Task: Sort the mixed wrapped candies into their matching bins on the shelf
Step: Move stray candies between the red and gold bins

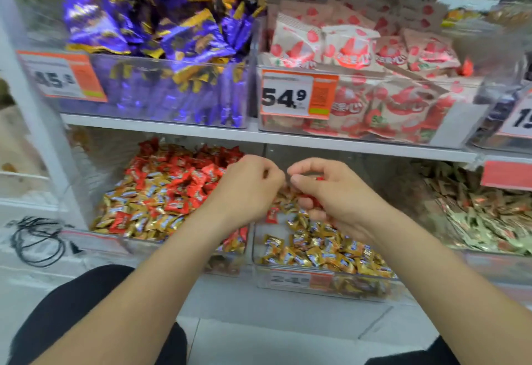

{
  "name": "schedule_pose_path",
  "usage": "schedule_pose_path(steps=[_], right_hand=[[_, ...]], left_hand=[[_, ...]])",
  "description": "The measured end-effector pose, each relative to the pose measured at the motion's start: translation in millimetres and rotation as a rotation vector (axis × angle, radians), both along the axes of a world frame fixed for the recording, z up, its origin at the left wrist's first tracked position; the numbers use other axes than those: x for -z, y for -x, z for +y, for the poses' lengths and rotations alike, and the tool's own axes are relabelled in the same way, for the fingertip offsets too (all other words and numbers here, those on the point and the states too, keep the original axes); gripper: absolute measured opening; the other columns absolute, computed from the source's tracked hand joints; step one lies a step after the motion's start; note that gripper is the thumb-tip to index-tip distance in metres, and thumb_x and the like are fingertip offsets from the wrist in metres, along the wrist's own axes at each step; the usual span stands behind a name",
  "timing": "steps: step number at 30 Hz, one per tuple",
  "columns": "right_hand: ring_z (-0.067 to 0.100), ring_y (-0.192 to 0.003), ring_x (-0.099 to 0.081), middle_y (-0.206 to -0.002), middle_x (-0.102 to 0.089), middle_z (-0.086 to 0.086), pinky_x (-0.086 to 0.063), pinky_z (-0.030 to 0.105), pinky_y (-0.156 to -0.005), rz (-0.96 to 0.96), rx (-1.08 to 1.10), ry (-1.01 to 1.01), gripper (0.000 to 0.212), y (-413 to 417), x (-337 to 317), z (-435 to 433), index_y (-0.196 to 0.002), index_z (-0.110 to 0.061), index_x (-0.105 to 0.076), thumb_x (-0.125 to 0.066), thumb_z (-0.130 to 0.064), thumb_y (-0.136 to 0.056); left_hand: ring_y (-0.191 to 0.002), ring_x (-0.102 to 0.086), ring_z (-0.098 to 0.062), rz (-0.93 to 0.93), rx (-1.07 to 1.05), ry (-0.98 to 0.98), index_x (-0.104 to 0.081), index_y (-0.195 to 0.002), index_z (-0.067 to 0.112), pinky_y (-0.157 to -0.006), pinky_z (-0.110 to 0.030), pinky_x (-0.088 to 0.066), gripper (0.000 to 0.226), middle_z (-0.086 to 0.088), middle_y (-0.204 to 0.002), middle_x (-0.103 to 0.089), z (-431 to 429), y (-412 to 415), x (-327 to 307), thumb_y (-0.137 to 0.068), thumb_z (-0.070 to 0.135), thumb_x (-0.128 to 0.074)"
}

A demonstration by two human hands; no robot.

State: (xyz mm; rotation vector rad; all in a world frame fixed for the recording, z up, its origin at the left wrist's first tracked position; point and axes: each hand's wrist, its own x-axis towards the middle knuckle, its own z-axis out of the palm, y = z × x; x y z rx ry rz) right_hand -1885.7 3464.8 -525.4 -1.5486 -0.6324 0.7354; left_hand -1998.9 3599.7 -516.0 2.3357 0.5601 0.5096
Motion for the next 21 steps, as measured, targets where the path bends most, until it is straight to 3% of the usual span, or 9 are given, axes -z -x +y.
schedule_pose_path(steps=[2,4,7,10,12,16,19,21], right_hand=[[0.010,-0.053,-0.044,-0.073,-0.056,0.002,-0.032,0.020,-0.041,0.040,-0.006,-0.049,0.012,24,2,13,-0.105,-0.006,-0.069,-0.057,-0.005,-0.107],[0.003,-0.053,-0.046,-0.061,-0.054,-0.015,-0.035,0.018,-0.050,-0.193,0.003,0.051,0.020,38,8,26,-0.103,-0.012,-0.072,-0.054,-0.012,-0.109],[0.001,-0.052,-0.051,-0.052,-0.054,-0.016,-0.035,0.023,-0.055,-0.597,0.016,0.182,0.028,55,9,52,-0.093,-0.024,-0.070,-0.045,-0.019,-0.106],[0.014,-0.088,-0.055,-0.087,-0.059,-0.008,-0.040,0.033,-0.080,-0.894,0.007,0.161,0.026,65,10,82,-0.098,-0.023,-0.064,-0.039,-0.025,-0.090],[0.023,-0.100,-0.051,-0.101,-0.055,-0.001,-0.041,0.040,-0.093,-1.039,-0.057,0.188,0.034,60,20,104,-0.109,-0.021,-0.060,-0.036,-0.023,-0.084],[0.033,-0.116,-0.058,-0.122,-0.065,0.010,-0.045,0.044,-0.102,-1.080,-0.097,0.258,0.039,33,32,138,-0.128,-0.018,-0.061,-0.049,-0.011,-0.092],[0.028,-0.124,-0.062,-0.133,-0.070,0.004,-0.048,0.040,-0.106,-1.141,-0.208,0.267,0.038,16,34,142,-0.135,-0.019,-0.064,-0.065,-0.021,-0.097],[0.024,-0.130,-0.060,-0.141,-0.066,0.001,-0.046,0.036,-0.110,-1.160,-0.255,0.235,0.042,11,32,134,-0.142,-0.019,-0.061,-0.063,-0.028,-0.101]], left_hand=[[-0.082,-0.066,-0.021,0.034,-0.103,-0.070,-0.074,-0.086,0.016,-0.071,-0.032,-0.045,0.030,0.002,-0.079,-0.072,27,20,-7,-0.095,0.026,-0.048],[-0.094,-0.067,-0.031,0.052,-0.188,-0.131,-0.071,-0.091,0.013,-0.079,-0.038,-0.048,0.030,-0.005,-0.091,-0.073,59,33,-5,-0.100,0.021,-0.044],[-0.104,-0.063,-0.043,0.134,-0.236,-0.210,-0.064,-0.098,0.003,-0.089,-0.048,-0.048,0.027,-0.021,-0.106,-0.068,102,36,2,-0.106,0.015,-0.041],[-0.107,-0.062,-0.049,0.255,-0.195,-0.374,-0.066,-0.102,-0.002,-0.089,-0.052,-0.048,0.024,-0.029,-0.108,-0.065,131,23,12,-0.105,0.010,-0.046],[-0.112,-0.061,-0.048,0.285,-0.114,-0.416,-0.066,-0.112,-0.001,-0.091,-0.051,-0.049,0.024,-0.028,-0.115,-0.065,141,15,20,-0.106,0.011,-0.046],[-0.132,-0.053,-0.041,0.296,0.050,-0.317,-0.054,-0.138,0.005,-0.109,-0.046,-0.042,0.035,-0.023,-0.139,-0.058,153,7,28,-0.106,0.017,-0.049],[-0.140,-0.045,-0.041,0.354,0.046,-0.263,-0.036,-0.150,0.022,-0.115,-0.050,-0.038,0.054,-0.017,-0.151,-0.050,151,12,32,-0.098,0.032,-0.043],[-0.147,-0.033,-0.044,0.395,0.015,-0.291,-0.025,-0.156,0.023,-0.118,-0.058,-0.032,0.061,-0.015,-0.158,-0.038,138,19,31,-0.098,0.029,-0.043]])
